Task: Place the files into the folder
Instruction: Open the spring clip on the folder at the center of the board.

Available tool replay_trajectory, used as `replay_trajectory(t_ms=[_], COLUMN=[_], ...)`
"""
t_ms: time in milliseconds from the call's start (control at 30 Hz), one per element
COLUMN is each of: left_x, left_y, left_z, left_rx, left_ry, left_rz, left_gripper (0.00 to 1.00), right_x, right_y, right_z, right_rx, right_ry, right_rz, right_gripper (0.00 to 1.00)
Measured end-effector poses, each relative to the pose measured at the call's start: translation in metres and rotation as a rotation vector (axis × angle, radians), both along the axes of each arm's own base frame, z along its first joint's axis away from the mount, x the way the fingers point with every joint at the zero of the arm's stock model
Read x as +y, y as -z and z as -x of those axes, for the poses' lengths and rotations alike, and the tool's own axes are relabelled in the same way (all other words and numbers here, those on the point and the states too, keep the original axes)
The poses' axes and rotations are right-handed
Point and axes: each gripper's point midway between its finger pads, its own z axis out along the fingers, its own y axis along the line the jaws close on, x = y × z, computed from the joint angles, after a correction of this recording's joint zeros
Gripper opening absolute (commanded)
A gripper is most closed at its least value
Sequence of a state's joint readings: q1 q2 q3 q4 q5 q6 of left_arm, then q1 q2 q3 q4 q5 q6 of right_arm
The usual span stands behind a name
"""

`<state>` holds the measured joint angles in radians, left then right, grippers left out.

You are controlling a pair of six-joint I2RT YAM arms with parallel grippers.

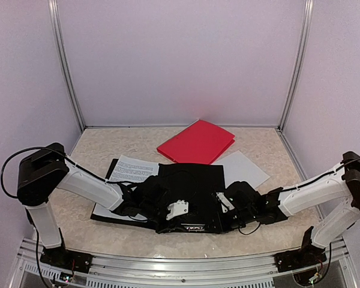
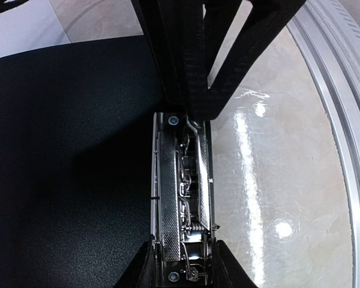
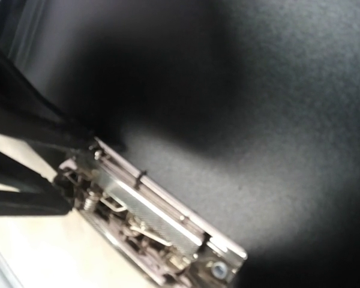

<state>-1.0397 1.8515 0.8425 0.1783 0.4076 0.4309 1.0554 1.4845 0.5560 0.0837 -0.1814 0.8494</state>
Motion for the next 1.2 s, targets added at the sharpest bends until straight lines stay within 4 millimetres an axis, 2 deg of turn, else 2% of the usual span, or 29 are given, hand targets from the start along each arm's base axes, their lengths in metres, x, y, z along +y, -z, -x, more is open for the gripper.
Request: replay_trajectory(t_ms=[167,433,567,1200], left_x=[0.000,-0.001,0.000,0.001], left_y=[0.000,0.000,0.001,0.002], left_z=[0.000,0.000,0.000,0.001], left_rx=[0.000,0.003,0.003,-0.022], left_ry=[0.000,0.000,0.000,0.029], left_rz=[-0.002,-0.009,-0.012,-0.021], left_gripper=[0.29,0.29,0.28,0.23], right_x=[0.000,0.001,0.002,0.005], right_y=[0.002,0.006,0.007,0.016], right_z=[0.000,0.002,0.002,0.000], right_rx=[0.001,0.008,0.011,0.019], right_ry=[-0.002,-0.012,-0.018,-0.030], right_rz=[0.005,0.009,0.005,0.042], right_gripper=[0.14,0.08,0.00,0.00])
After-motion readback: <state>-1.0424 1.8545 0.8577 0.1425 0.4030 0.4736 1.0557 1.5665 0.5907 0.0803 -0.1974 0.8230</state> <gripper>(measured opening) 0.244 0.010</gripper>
